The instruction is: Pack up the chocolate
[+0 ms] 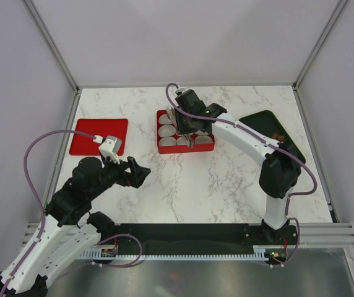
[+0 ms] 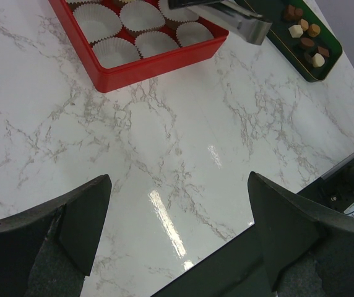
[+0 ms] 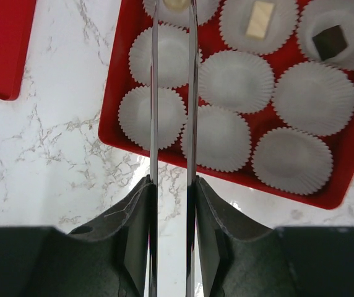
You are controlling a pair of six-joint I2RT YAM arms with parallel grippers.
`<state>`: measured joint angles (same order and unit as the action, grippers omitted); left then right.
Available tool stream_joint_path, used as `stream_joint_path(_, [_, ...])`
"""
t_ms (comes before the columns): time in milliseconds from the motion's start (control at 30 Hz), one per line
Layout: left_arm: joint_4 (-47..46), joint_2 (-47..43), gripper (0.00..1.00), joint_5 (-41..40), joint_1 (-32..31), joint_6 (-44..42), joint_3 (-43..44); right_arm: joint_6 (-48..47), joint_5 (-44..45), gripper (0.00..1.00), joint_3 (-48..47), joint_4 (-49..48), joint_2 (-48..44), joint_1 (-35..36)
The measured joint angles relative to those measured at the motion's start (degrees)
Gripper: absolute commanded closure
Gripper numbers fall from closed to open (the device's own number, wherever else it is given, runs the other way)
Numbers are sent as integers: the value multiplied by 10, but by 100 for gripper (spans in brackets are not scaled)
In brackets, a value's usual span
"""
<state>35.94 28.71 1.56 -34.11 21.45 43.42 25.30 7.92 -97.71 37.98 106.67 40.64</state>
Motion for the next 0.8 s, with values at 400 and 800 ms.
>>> stream_joint_path(400, [0, -3, 0, 0, 0, 0, 0, 0, 20, 59, -59, 1, 97, 14])
stream_joint_path(800, [0, -2, 0, 0, 0, 0, 0, -5, 31, 51, -61, -2, 112, 14])
